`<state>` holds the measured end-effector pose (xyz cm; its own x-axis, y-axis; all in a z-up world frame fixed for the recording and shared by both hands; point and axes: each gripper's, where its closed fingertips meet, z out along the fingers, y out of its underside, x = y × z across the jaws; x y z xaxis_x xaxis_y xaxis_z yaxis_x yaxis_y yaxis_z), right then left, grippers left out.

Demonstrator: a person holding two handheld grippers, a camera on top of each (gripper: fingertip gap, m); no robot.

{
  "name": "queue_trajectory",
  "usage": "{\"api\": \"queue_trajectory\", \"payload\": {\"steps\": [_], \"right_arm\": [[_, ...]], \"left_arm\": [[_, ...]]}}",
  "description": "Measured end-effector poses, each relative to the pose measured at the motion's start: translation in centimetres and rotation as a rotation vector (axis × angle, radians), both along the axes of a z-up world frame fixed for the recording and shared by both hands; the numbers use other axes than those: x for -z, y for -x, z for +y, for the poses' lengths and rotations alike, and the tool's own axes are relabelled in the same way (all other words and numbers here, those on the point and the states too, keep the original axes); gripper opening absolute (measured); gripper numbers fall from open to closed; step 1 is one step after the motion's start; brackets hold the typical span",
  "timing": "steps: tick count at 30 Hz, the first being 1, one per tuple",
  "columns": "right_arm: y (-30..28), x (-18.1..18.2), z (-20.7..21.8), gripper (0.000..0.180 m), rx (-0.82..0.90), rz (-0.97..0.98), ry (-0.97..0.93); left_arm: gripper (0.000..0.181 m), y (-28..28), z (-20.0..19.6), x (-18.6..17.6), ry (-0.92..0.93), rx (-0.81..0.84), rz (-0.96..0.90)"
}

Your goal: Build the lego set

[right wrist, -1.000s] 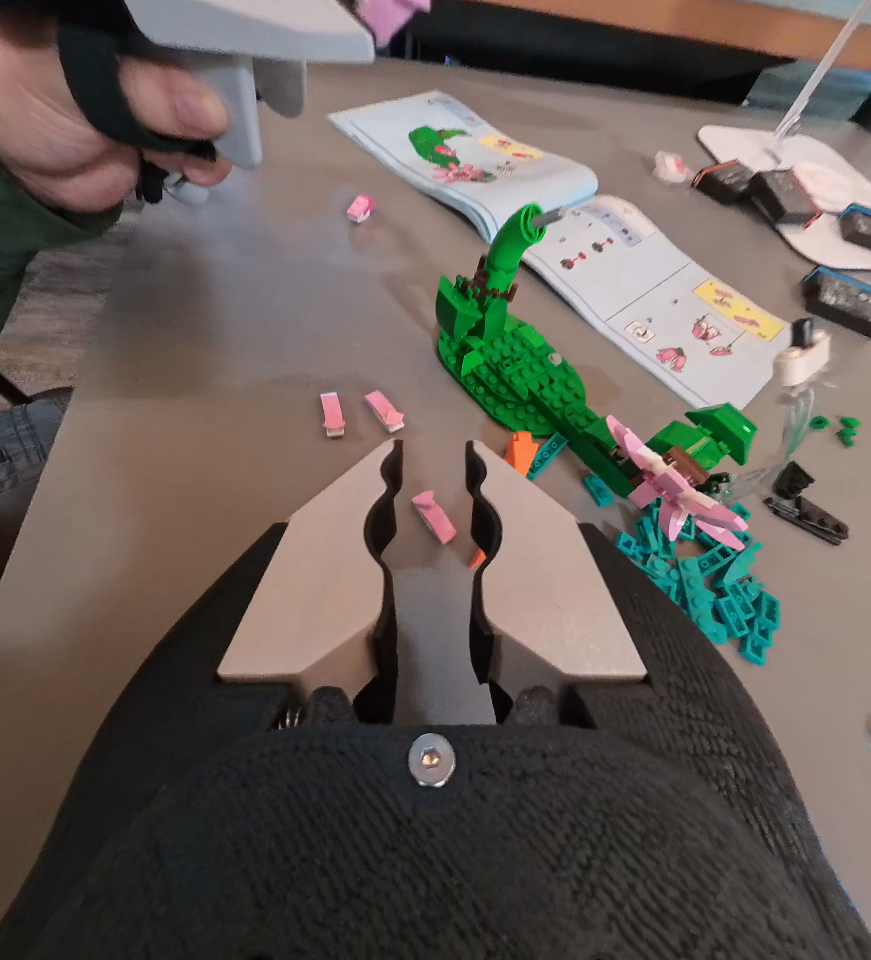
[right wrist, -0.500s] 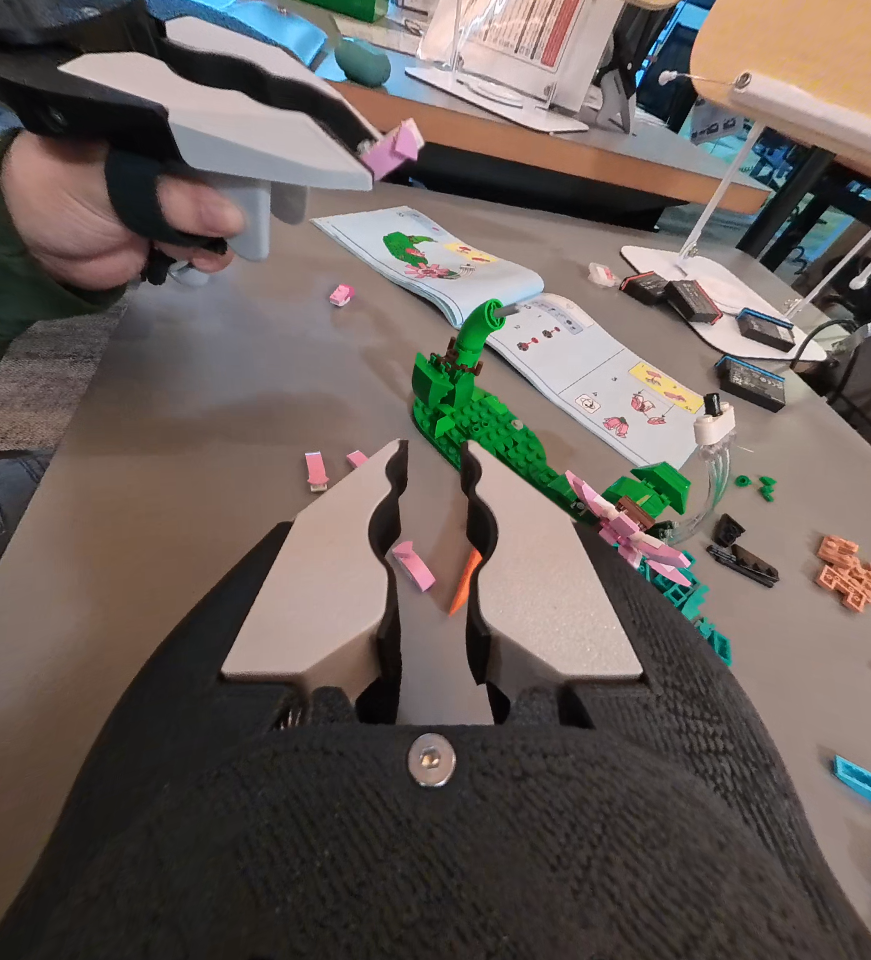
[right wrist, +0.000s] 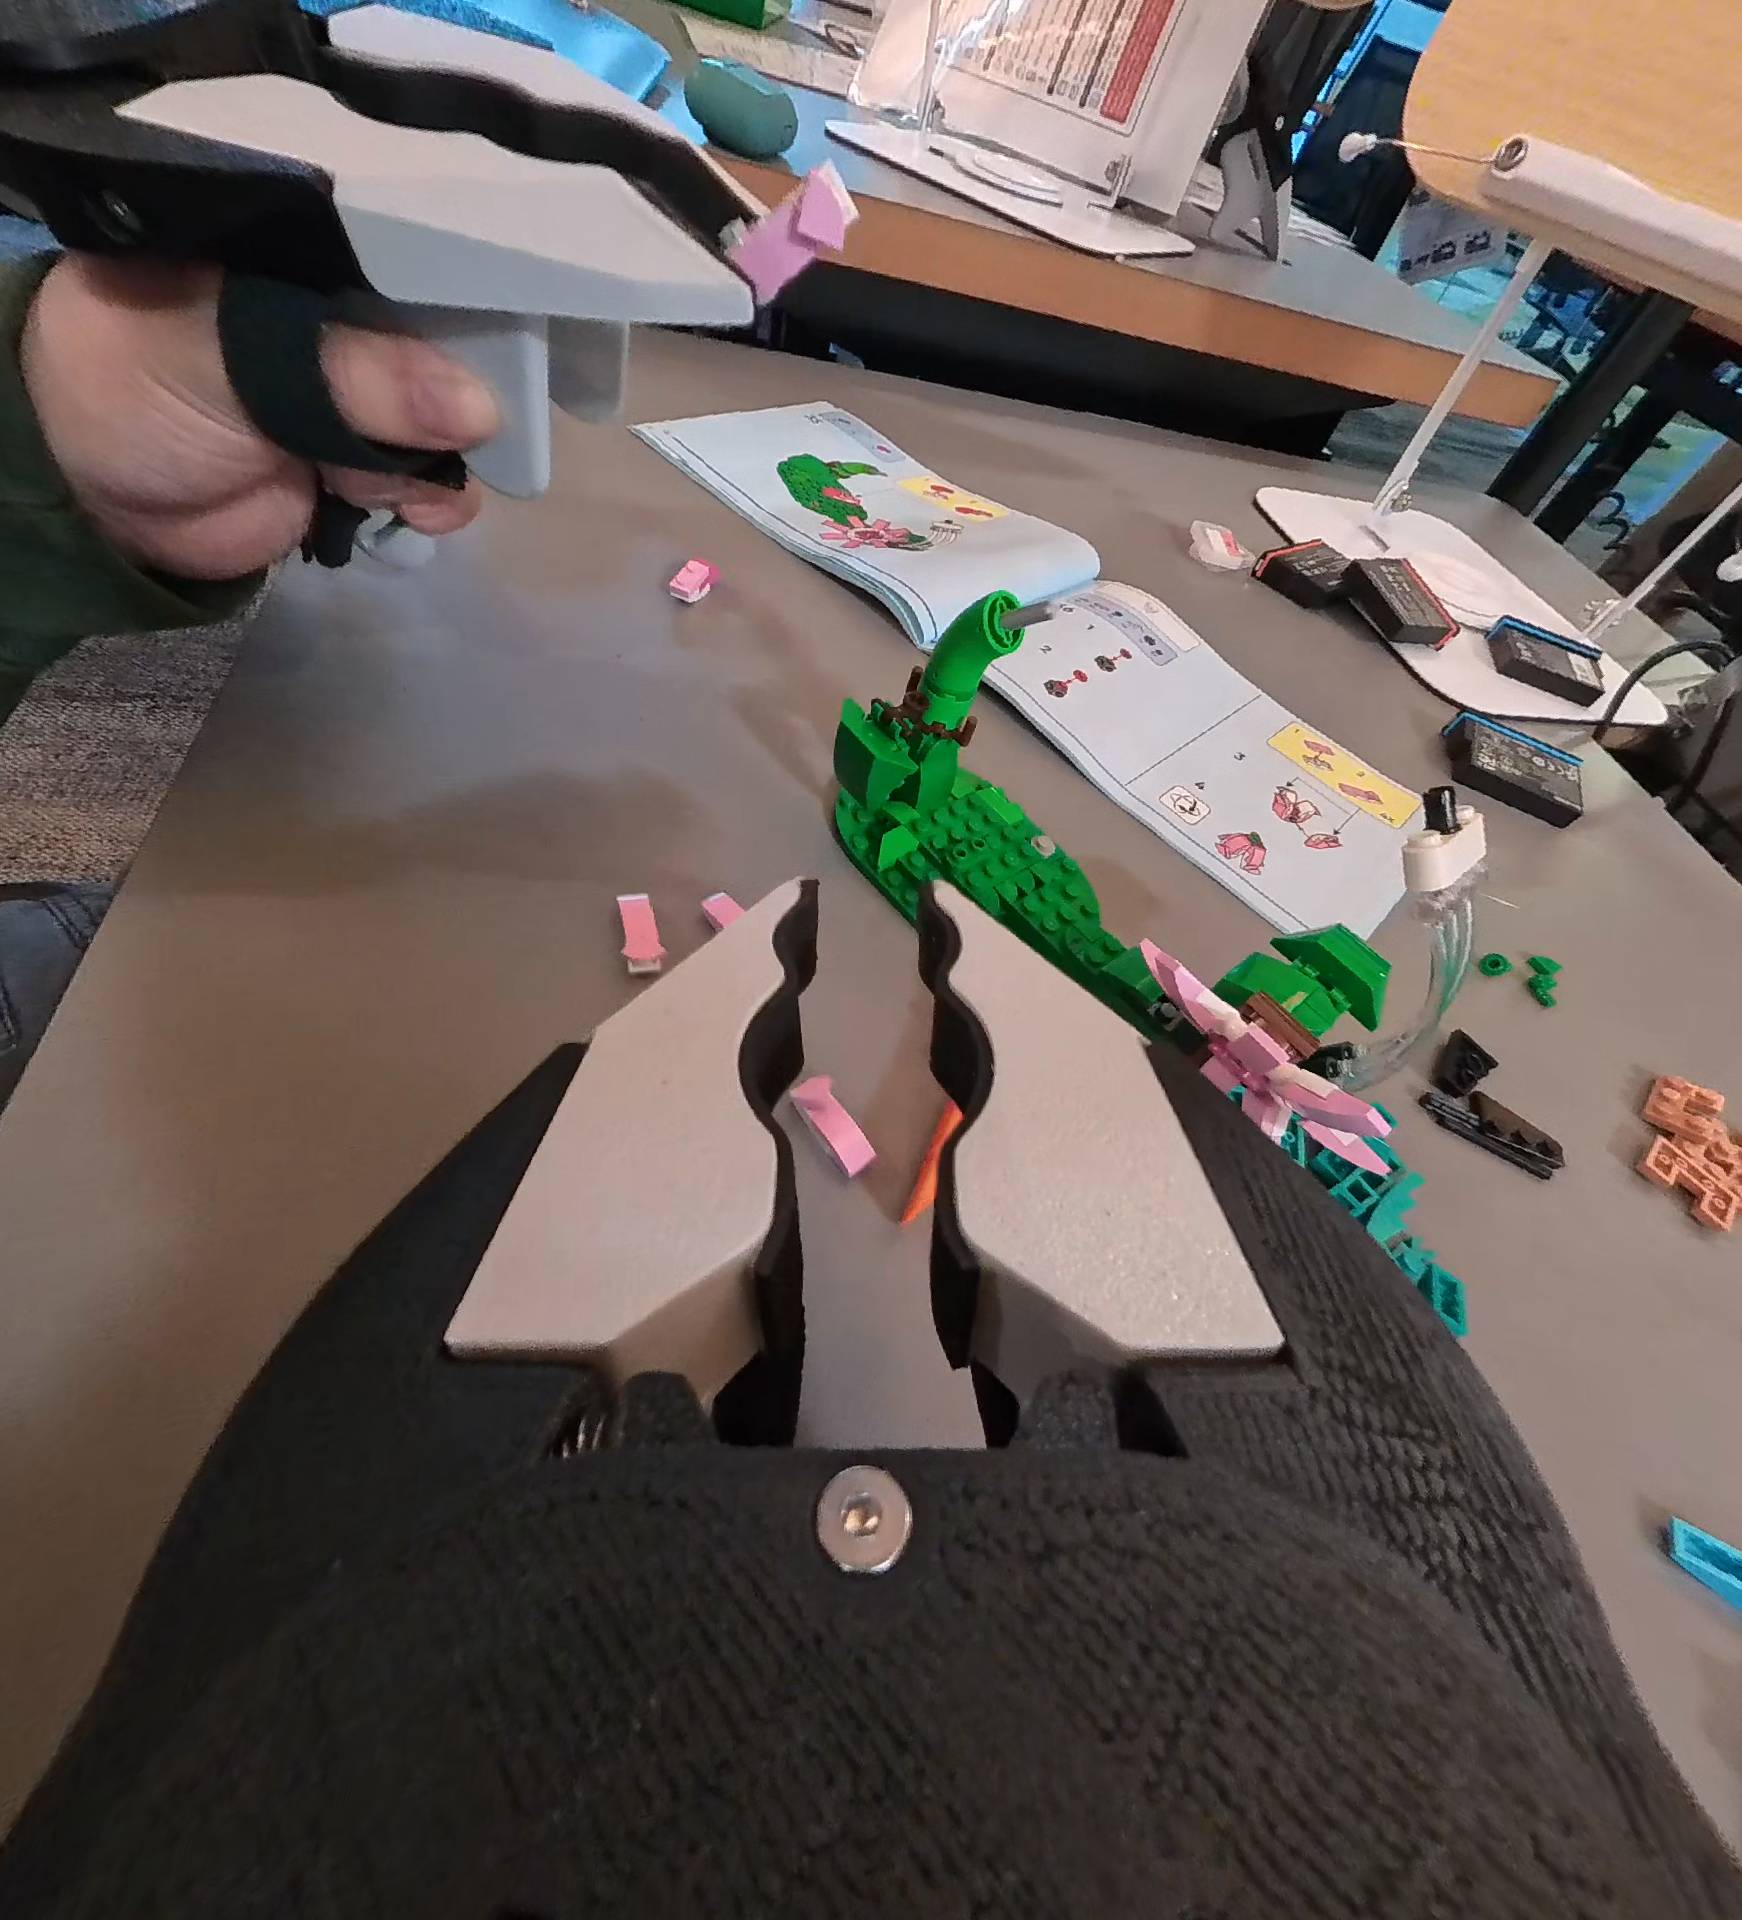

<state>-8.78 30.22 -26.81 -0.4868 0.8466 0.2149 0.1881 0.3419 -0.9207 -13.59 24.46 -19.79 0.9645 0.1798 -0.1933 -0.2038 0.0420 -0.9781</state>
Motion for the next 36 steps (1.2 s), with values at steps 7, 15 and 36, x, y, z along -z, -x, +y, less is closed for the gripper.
{"api": "queue_trajectory", "payload": {"steps": [7,15,36], "right_arm": [[-1.1,2.4,1.0,0.021,-0.05,-0.181,0.058],[-2.0,4.8,1.2,0.021,-0.068,-0.285,-0.085],[-1.7,5.8,1.1,0.023,-0.053,-0.301,-0.149]], "left_arm": [[0.011,-0.2,0.0,-0.1,-0.015,0.027,-0.016],[0.011,-0.5,0.0,0.0,-0.017,0.055,-0.037],[0.011,-0.9,0.3,0.3,-0.007,0.084,-0.048]]}}
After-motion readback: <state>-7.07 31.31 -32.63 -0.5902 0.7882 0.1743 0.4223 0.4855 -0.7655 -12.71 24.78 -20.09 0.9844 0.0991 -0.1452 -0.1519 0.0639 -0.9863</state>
